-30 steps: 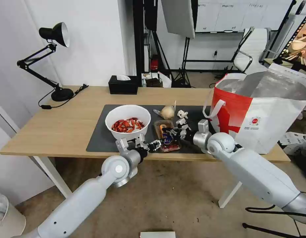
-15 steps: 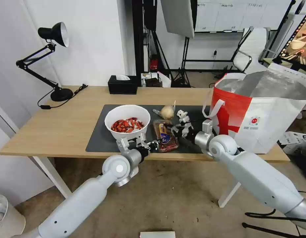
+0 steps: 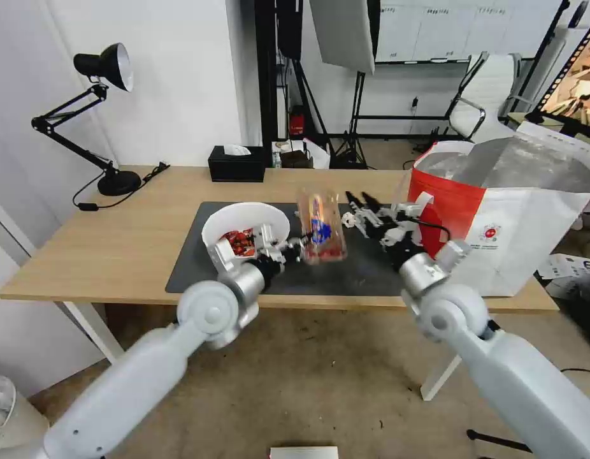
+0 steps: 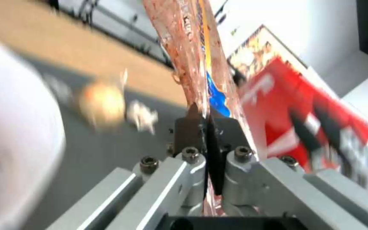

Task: Pick up the trash from the table and place it into the takeout bag.

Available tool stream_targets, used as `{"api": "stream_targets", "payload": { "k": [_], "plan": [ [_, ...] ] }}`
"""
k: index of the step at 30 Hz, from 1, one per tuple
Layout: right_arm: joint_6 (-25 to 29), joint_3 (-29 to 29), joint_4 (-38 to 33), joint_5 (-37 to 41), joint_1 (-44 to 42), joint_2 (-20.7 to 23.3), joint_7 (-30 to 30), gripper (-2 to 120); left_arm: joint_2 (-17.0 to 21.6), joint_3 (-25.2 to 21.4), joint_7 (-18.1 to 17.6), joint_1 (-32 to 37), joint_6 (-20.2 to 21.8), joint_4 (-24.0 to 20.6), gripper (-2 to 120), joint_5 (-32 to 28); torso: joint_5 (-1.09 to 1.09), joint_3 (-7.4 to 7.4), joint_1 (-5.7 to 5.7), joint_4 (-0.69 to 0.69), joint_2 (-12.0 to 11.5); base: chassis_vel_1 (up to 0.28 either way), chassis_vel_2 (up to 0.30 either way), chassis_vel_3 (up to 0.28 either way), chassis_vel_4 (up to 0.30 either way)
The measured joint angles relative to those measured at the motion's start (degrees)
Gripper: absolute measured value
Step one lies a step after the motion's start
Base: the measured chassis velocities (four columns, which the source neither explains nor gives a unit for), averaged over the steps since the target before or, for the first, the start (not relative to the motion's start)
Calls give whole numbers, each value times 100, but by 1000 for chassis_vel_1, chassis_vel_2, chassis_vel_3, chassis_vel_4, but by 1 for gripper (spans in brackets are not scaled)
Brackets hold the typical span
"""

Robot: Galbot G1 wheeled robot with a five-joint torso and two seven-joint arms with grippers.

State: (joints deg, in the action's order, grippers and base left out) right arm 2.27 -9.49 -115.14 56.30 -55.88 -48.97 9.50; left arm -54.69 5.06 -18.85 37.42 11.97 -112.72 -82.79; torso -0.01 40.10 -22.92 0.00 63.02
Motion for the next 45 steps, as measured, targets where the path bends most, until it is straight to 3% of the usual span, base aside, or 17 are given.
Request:
{"api": "stream_targets", "payload": {
  "k": [5,8,10,13,17,19,20,23,24,26,27,31,35,42,45],
  "plan": [
    [4,-271,-167,-508,-720,85,-113,82,143,-45,52,-576,-49,212,0,-29,-2,0,0,1,0,0,0,0,0],
    [168,-297,-67,-1572,-1328,10,-439,95,210,210,150,-1367,-68,517,0,-167,2,0,0,0,0,0,0,0,0],
    [201,-291,-44,-1801,-1462,-45,-488,98,196,367,159,-1656,-81,614,0,-221,1,0,0,0,0,0,0,0,0],
    [226,-252,-17,-2129,-1670,-184,-524,100,40,749,163,-2254,-119,804,0,-334,3,0,0,0,0,0,0,0,0],
    [231,-291,19,-2543,-1848,-337,-524,100,-558,1363,133,-3110,-146,1205,0,-350,1,0,0,0,0,0,0,0,0],
    [228,-370,35,-2858,-1947,-391,-485,100,-1097,1849,112,-3789,-187,1599,0,-81,4,0,0,-3,0,0,0,0,0],
    [228,-370,35,-2858,-1947,-391,-485,100,-1097,1849,112,-3789,-187,1599,0,-81,4,0,0,-3,0,0,0,0,0],
    [207,-470,27,-3085,-2138,-450,-459,100,-1868,2550,201,-4526,-207,2318,0,748,4,1,0,-2,0,0,0,0,0],
    [207,-470,27,-3085,-2138,-450,-459,100,-1868,2550,201,-4526,-207,2318,0,748,4,1,0,-2,0,0,0,0,0],
    [204,-494,-12,-3183,-2268,-523,-461,100,-2281,2987,401,-4874,-220,2789,0,1357,3,1,0,-2,0,0,0,0,0],
    [204,-494,-12,-3183,-2268,-523,-461,100,-2281,2987,401,-4874,-220,2789,0,1357,3,1,0,-2,0,0,0,0,0],
    [204,-490,-102,-3326,-2469,-637,-464,100,-2712,3696,813,-5293,-226,3498,0,2457,2,1,0,0,0,0,0,0,0],
    [203,-471,-156,-3406,-2594,-685,-472,100,-2979,4081,1054,-5473,-248,3977,0,3078,2,1,0,0,0,0,0,0,0],
    [172,-440,-212,-3426,-2601,-672,-473,100,-3183,4323,1216,-5627,-356,4273,0,3304,2,1,0,0,0,0,0,0,0],
    [167,-450,-209,-3423,-2617,-672,-477,100,-3150,4318,1280,-5663,-419,4159,9,3305,1,1,0,1,0,0,0,0,0]
  ]
}}
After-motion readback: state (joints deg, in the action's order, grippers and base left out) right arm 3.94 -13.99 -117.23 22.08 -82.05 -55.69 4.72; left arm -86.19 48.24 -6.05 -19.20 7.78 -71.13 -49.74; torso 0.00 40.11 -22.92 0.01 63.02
